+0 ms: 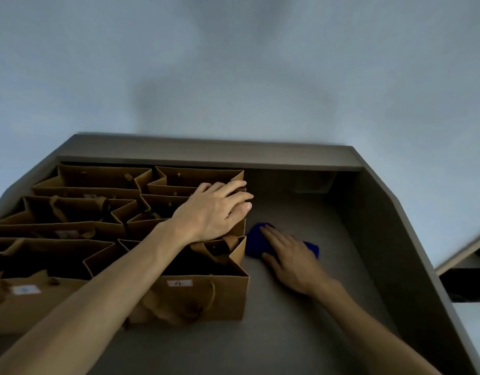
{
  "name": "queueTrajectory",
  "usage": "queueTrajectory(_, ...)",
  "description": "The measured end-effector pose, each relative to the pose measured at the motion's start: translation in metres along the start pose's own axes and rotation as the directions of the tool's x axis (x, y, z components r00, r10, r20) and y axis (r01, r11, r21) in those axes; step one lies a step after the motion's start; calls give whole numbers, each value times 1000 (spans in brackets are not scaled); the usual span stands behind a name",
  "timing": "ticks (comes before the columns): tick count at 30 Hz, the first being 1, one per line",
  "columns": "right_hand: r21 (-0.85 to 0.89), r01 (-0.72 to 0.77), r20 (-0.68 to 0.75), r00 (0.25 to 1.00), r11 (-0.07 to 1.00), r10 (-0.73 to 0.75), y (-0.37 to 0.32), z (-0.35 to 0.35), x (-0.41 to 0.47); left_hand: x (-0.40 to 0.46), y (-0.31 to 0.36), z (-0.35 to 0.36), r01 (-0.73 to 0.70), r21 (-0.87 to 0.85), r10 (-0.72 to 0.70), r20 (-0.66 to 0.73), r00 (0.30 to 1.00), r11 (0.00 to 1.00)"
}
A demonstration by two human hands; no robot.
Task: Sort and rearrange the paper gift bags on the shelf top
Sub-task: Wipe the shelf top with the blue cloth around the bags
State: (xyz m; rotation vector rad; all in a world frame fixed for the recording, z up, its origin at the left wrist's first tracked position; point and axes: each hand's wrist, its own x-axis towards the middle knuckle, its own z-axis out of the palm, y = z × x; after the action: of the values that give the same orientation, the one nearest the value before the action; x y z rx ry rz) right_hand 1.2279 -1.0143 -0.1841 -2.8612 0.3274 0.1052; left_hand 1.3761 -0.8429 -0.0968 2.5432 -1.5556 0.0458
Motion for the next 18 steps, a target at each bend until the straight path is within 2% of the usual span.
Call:
queueTrajectory(3,13,-84,-43,995,996,85,29,-4,-15,-1,-1,1,6,0,-6,-7,1000,1000)
queueTrajectory(7,105,-275,-114,951,956,287,99,-19,30,-6,4,1,9,27,-8,-48,999,1000)
queueTrajectory(11,107,-381,-107,914,918,392,100,-22,56,-4,4,0,11,35,-10,-41,999,999)
queueTrajectory(14,116,-265,-102,955,957,277,59,-11,29,-1,0,1,-2,32,4,-47,999,999)
queueTrajectory(18,57,-60,-32,998,997,62,-11,16,-61,0,-2,2,-8,20,10,-60,998,1000)
